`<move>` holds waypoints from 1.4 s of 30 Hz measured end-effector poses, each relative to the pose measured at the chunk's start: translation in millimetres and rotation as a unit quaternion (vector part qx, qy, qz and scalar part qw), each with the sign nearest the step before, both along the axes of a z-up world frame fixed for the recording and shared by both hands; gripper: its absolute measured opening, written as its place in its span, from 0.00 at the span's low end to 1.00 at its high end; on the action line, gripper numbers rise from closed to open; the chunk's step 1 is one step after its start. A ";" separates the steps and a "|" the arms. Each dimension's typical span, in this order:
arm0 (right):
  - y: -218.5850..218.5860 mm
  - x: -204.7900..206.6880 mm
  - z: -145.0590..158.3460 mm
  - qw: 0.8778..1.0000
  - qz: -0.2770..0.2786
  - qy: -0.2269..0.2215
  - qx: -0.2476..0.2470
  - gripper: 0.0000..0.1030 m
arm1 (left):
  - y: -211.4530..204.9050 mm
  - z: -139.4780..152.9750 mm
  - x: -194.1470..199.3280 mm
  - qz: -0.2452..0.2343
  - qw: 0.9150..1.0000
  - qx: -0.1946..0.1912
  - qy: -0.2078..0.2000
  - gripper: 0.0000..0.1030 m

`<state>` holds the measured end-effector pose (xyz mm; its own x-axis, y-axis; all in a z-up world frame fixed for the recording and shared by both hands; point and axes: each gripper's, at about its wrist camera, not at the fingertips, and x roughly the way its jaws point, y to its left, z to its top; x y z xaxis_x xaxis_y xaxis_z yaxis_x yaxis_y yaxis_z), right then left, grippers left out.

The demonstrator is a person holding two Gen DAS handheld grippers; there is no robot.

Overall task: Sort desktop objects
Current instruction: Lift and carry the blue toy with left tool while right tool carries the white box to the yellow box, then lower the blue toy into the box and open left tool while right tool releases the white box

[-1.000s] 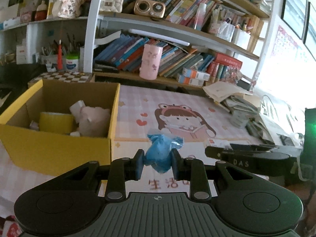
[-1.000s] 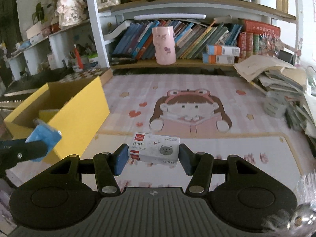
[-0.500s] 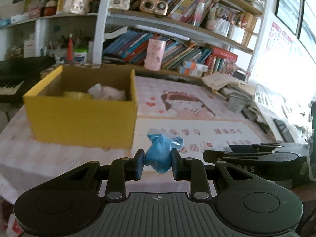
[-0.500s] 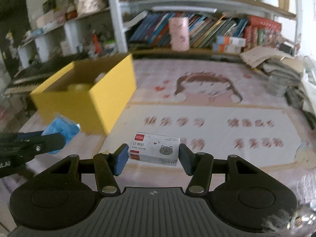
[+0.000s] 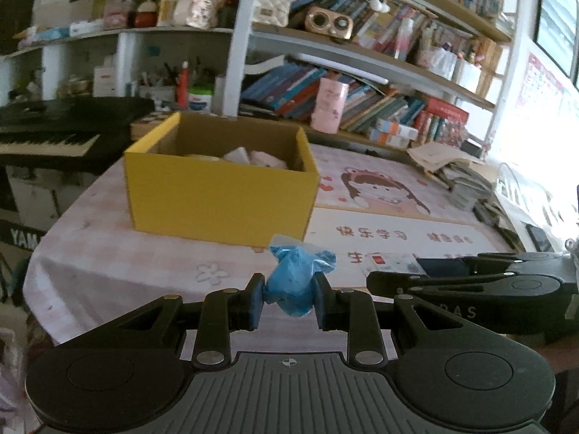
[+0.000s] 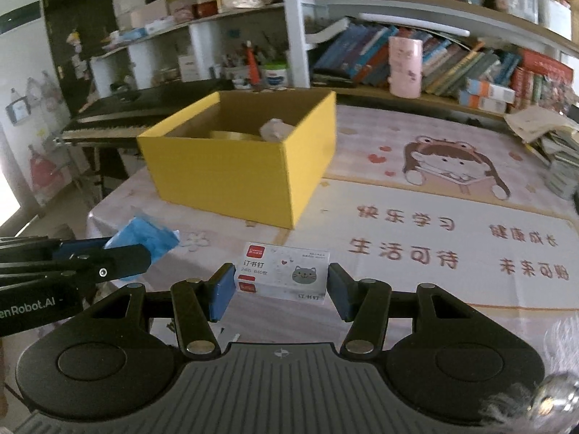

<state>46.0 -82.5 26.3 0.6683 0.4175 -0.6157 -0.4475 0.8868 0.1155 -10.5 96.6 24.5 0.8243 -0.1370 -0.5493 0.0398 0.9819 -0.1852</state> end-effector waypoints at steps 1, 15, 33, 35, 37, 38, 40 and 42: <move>2.5 -1.0 0.1 1.000 0.006 0.000 -0.001 0.50 | 2.9 -0.5 -1.9 0.006 1.000 -0.001 0.000 0.26; 28.1 8.1 2.9 0.998 0.054 0.001 -0.012 0.50 | 25.2 -5.0 1.2 0.055 0.998 -0.015 0.014 0.26; 39.8 89.5 29.7 0.996 0.083 -0.034 0.014 0.50 | 32.4 11.2 69.6 0.075 0.997 0.009 -0.003 0.26; 42.1 102.1 34.5 0.995 0.087 -0.043 0.020 0.50 | 34.1 13.9 80.0 0.077 0.997 0.012 -0.006 0.26; 44.0 112.8 38.2 0.994 0.089 -0.051 0.024 0.50 | 36.0 16.8 90.8 0.079 0.997 0.015 -0.008 0.26; 44.8 119.1 39.8 0.994 0.090 -0.054 0.026 0.50 | 36.9 18.0 96.9 0.080 0.997 0.017 -0.009 0.26; 46.0 132.1 42.2 0.994 0.091 -0.057 0.030 0.50 | 38.7 20.4 108.6 0.082 0.996 0.019 -0.012 0.26; 47.9 145.7 44.3 0.993 0.095 -0.062 0.031 0.50 | 39.2 22.8 119.6 0.083 0.996 0.023 -0.014 0.26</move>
<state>191.6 -34.5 70.6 0.6429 0.5783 -0.5023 -0.6211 0.7773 0.1001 109.1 135.8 47.3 0.8491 0.0278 -0.5274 -0.1199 0.9827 -0.1414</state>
